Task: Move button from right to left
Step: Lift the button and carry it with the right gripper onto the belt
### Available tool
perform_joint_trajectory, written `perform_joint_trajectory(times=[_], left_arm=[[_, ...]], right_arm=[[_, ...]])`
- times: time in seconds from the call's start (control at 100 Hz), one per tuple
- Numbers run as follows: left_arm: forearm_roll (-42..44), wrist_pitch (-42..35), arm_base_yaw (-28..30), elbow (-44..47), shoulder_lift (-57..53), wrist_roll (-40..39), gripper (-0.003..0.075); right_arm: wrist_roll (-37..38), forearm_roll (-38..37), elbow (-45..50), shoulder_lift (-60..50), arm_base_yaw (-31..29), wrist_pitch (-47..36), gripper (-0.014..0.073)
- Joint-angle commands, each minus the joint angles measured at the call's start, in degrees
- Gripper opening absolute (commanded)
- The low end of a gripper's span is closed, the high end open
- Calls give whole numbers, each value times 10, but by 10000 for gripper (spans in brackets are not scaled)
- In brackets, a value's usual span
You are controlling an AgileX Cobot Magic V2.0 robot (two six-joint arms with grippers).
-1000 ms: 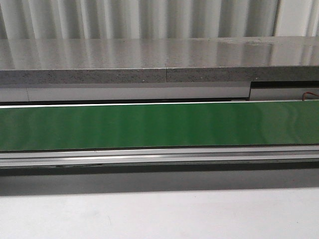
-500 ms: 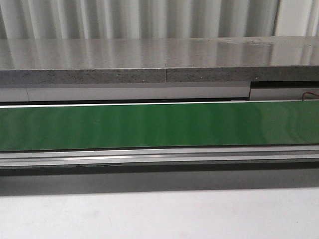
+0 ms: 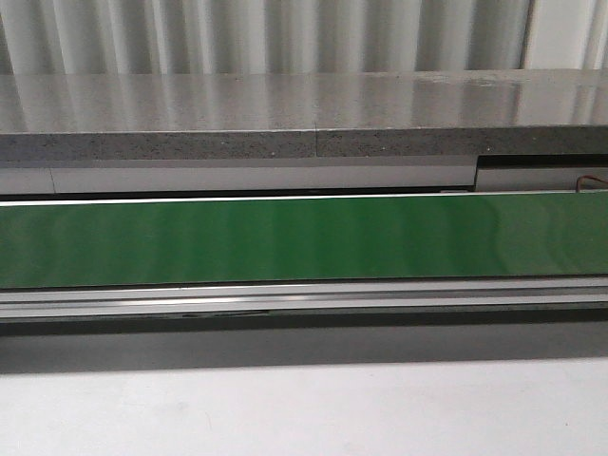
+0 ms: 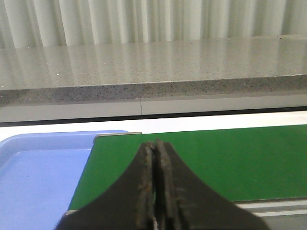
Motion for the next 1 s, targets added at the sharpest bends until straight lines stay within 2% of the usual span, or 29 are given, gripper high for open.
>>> perform_joint_trajectory(times=[0.0,0.13,0.22,0.39,0.59,0.99], left_arm=[[-3,-44,0,22,-18,-4,-20],[-3,-44,0,22,-18,-4,-20],[-3,-44,0,22,-18,-4,-20],[-3,-44,0,22,-18,-4,-20],[-3,-44,0,22,-18,-4,-20],[-3,-44,0,22,-18,-4,-20]], right_arm=[[-6,-5,-18,-26,-5,-6,469],[-6,-5,-18,-26,-5,-10,297],[-6,-6,-18,-26,-5,-18,246],[-6,-6,-18,-26,-5,-34,246],[-6,-4,-40,-34,-5,22,246],[29,50,-46,-138,8,48,246]])
